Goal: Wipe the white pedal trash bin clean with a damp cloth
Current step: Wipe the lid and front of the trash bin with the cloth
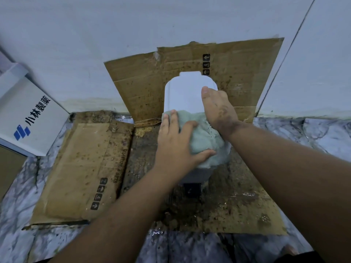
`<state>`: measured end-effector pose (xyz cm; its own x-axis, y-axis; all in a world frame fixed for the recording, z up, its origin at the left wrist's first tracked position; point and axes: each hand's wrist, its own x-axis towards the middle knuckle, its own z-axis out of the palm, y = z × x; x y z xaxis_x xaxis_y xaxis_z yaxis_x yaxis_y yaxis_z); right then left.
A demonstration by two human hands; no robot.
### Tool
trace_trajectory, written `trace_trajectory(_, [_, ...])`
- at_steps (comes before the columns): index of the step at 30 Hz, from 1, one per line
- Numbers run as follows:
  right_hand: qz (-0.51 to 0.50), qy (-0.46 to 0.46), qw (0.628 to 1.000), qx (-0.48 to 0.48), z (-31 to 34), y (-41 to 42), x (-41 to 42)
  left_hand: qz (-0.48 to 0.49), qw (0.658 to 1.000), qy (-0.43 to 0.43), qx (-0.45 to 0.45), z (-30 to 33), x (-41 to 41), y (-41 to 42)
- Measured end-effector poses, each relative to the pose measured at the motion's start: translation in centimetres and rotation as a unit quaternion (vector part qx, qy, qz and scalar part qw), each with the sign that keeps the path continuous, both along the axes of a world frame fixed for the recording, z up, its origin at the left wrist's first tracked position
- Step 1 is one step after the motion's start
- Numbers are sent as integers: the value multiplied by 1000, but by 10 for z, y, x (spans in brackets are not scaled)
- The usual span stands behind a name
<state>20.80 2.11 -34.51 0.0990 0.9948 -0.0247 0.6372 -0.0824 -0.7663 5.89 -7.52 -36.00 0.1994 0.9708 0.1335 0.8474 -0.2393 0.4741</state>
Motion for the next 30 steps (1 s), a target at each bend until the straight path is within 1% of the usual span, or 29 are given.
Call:
trace_trajectory(2, [7, -19, 1000, 3, 1, 0, -1, -78, 994, -67, -33, 0, -28, 13])
trace_trajectory(4, [0, -23, 1000, 1, 1, -1, -2, -147, 978, -126, -83, 1, -57, 26])
trace_trajectory(6, [-9, -21, 1000, 6, 0, 0, -2, -183, 962, -155, -129, 3, -74, 33])
trace_trajectory(7, [-9, -24, 1000, 9, -1, 1, -3, -190, 960, -157, -136, 3, -76, 34])
trace_trajectory(9, [-3, -43, 999, 11, -2, 2, -2, -171, 967, -157, -110, -3, -66, 29])
trace_trajectory(10, [2, -57, 998, 11, -2, 2, -2, -141, 975, -153, -75, -8, -56, 23])
trace_trajectory(12, [13, -76, 997, 12, -2, 1, 0, -53, 991, -121, -2, -18, -29, 9])
trace_trajectory(14, [20, -82, 996, 10, -1, 0, 1, 25, 996, -81, 19, -21, -9, -1])
trace_trajectory(15, [22, -83, 996, 10, -1, -1, 2, 36, 996, -76, 18, -21, -6, -2])
trace_trajectory(16, [23, -84, 996, 9, -1, -1, 2, 26, 996, -86, 13, -20, -9, -1])
trace_trajectory(18, [21, -80, 997, 11, 0, -2, 1, -38, 989, -140, -11, -21, -28, 9])
trace_trajectory(20, [20, -80, 997, 13, 0, -2, 0, -119, 972, -190, -75, -20, -54, 24])
trace_trajectory(22, [20, -81, 996, 6, 0, -1, 0, -172, 949, -215, -153, -17, -74, 39])
trace_trajectory(23, [20, -82, 996, 0, 0, 1, 0, -186, 939, -222, -184, -13, -80, 45])
trace_trajectory(25, [17, -87, 996, -7, 1, 2, 1, -204, 928, -229, -213, -8, -86, 57])
trace_trajectory(27, [11, -83, 996, -6, 2, 2, 1, -211, 926, -228, -214, -6, -91, 70])
trace_trajectory(30, [2, -74, 997, -5, 1, 1, 1, -189, 932, -242, -193, -4, -100, 93])
